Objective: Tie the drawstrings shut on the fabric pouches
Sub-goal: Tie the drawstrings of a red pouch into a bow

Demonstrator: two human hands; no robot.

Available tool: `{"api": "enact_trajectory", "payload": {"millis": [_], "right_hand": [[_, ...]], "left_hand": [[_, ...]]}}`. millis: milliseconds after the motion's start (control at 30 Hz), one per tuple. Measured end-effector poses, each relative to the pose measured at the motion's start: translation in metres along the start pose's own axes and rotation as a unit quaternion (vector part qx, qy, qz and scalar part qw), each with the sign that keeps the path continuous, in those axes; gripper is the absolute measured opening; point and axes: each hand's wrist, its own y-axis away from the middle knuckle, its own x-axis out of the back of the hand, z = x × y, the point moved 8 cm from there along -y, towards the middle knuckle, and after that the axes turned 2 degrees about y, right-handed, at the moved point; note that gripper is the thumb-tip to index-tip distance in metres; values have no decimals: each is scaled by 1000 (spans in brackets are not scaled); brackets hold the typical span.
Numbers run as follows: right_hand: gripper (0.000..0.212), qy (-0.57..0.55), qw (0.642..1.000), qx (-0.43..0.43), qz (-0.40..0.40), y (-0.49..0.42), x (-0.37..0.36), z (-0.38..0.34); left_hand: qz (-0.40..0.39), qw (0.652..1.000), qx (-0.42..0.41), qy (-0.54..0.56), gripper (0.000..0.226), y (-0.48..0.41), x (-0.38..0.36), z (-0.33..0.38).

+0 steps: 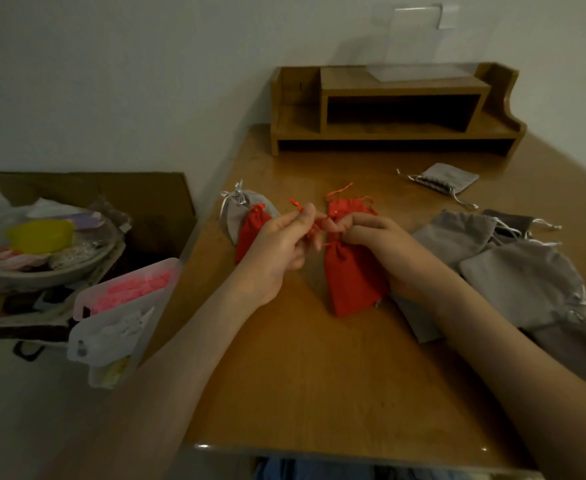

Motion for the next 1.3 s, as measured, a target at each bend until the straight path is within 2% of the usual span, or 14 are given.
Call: {"api": "enact_trajectory", "payload": {"millis": [200, 333, 433, 533, 667, 733, 800, 833, 967, 1067, 1167, 1300], "right_hand": [[18, -43, 999, 1, 14, -1, 2, 1], [19, -53, 998, 12, -11, 0, 1, -1], [21, -30, 999, 20, -36, 1, -6, -3], [21, -49, 996, 15, -72, 3, -12, -5], [17, -37, 998, 4, -40, -1, -8, 1], [9, -46, 999, 15, -26, -3, -7, 2], [29, -63, 997, 20, -47, -4, -11, 2], [33, -62, 996, 26, -56, -3, -13, 1], [4, -21, 998, 53, -35, -3, -8, -2], [13, -18, 999, 45, -14, -4, -2, 0], [15, 10, 999, 33, 30, -4, 3, 2], [17, 1, 989, 16, 150, -5, 27, 5]], "left_hand": [[26, 985, -77, -153, 18, 1, 4, 8], [89, 966, -138, -201, 20, 1, 12, 16], [122, 928, -179, -302, 14, 4, 13, 22], [138, 876, -222, -405, 6, 10, 10, 28], [149, 828, -274, -466, 11, 13, 6, 31], [167, 822, -304, -452, 17, 16, 5, 36], [171, 816, -326, -446, 21, 18, 3, 38], [165, 815, -331, -446, 22, 18, 2, 37], [152, 825, -336, -429, 25, 17, 3, 36], [140, 836, -327, -418, 28, 15, 4, 35], [143, 835, -320, -424, 30, 16, 4, 34], [192, 832, -296, -427, 20, 18, 17, 39]]}}
